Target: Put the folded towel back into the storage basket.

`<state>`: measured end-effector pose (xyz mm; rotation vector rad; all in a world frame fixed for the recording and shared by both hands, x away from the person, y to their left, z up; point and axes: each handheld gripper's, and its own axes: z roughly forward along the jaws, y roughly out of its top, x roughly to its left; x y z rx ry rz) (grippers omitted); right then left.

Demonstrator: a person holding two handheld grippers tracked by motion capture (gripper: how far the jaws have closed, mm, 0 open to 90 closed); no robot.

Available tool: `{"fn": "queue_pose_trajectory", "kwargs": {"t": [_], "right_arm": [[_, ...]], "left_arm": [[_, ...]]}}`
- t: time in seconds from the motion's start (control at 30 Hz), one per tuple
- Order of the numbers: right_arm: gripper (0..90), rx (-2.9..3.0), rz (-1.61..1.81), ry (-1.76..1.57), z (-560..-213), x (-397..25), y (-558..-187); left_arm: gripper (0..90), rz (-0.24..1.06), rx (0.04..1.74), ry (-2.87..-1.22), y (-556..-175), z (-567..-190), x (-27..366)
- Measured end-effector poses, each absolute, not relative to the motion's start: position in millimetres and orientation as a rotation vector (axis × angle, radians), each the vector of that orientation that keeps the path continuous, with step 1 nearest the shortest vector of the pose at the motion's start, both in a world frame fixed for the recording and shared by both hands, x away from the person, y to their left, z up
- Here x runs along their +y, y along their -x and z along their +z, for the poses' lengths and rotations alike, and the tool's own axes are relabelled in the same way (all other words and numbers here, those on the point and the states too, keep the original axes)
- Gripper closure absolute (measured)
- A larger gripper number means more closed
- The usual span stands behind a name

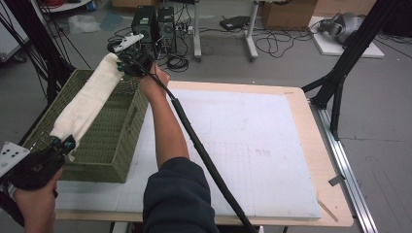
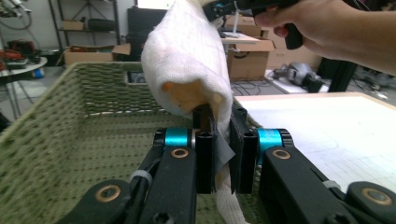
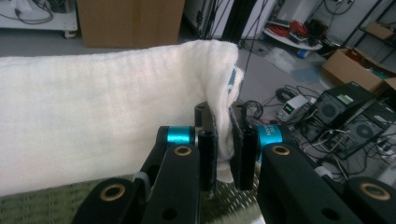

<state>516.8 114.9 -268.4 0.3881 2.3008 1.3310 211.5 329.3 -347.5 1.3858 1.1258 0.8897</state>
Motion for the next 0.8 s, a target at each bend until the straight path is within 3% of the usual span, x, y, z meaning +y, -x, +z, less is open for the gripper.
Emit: {"fn": "queue_pose_trajectory", "kwargs": {"t": [0.47,0.5,0.53,0.57,0.6,0.8], "right_arm": [[82.1,2.34,1.297,-0.403,-288,150,-527],[79.1,2.343,1.287,-0.414,-291,152,-527],[63.3,2.337,1.255,-0.45,-296,155,-528],[62.6,2.341,1.259,-0.466,-297,154,-529],[61.0,2.347,1.271,-0.47,-298,154,-530],[56.8,2.354,1.279,-0.454,-293,149,-526]], "left_arm": [[81.3,0.918,1.224,-1.396,-217,-357,342],[78.9,0.924,1.234,-1.396,-218,-358,343],[54.2,0.956,1.248,-1.389,-219,-357,342],[42.6,0.968,1.28,-1.375,-219,-356,343],[37.0,0.955,1.296,-1.353,-218,-354,345],[33.4,0.971,1.271,-1.297,-211,-344,349]]}}
